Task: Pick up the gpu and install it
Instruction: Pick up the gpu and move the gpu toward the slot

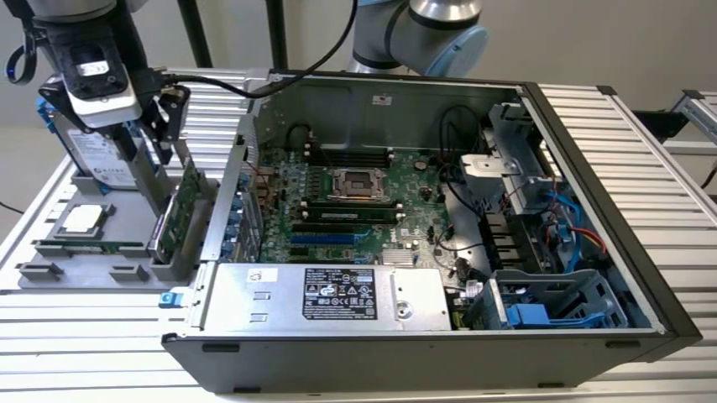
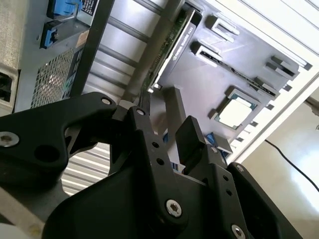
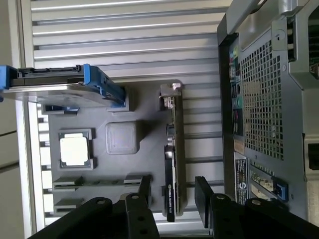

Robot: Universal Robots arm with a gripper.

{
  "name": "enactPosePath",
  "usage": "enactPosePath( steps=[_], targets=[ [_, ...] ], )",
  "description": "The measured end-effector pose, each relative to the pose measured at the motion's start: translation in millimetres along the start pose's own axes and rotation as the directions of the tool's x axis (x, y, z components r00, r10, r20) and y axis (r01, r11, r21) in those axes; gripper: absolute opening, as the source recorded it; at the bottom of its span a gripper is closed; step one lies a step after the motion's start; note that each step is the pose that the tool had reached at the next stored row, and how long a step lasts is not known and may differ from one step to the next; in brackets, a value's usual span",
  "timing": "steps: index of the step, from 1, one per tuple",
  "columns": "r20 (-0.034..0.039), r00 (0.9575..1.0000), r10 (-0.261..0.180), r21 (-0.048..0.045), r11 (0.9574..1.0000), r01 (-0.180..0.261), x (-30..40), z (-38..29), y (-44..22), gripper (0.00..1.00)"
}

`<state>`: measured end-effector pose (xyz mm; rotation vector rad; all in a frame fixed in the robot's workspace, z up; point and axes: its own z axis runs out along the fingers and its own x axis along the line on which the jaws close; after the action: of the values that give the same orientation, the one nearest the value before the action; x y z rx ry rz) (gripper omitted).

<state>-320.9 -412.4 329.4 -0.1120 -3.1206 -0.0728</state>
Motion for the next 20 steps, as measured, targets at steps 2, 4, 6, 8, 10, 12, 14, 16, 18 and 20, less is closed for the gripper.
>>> enactPosePath(
  steps=[2, 4, 6, 8, 10, 12, 14, 16, 18, 20],
  targets=[
    [-0.0010, 1.0000, 0.000, 0.0000, 1.0000, 0.000, 0.0, 0.9, -0.3, 1.00],
    [-0.0017, 1.0000, 0.000, 0.0001, 1.0000, 0.000, -0.1, 1.8, -0.6, 1.00],
    [-0.0023, 1.0000, 0.000, 0.0001, 1.0000, 0.000, -0.1, 2.7, -0.7, 1.00],
    [-0.0030, 1.0000, 0.000, 0.0002, 1.0000, 0.000, -0.1, 3.7, -0.9, 1.00],
    [-0.0035, 1.0000, 0.000, 0.0002, 1.0000, 0.000, -0.1, 4.7, -1.0, 1.00],
    [-0.0042, 1.0000, 0.000, 0.0003, 1.0000, 0.000, -0.2, 5.8, -1.1, 1.00],
    [-0.0049, 1.0000, 0.000, 0.0003, 1.0000, 0.000, -0.2, 7.0, -1.1, 1.00],
    [-0.0054, 1.0000, 0.000, 0.0004, 1.0000, 0.000, -0.2, 8.3, -1.2, 1.00],
    [-0.0055, 1.0000, 0.000, 0.0004, 1.0000, 0.000, -0.3, 9.8, -1.3, 1.00],
    [-0.0055, 1.0000, 0.000, 0.0003, 1.0000, 0.000, -0.3, 11.1, -1.5, 1.00]
  ],
)
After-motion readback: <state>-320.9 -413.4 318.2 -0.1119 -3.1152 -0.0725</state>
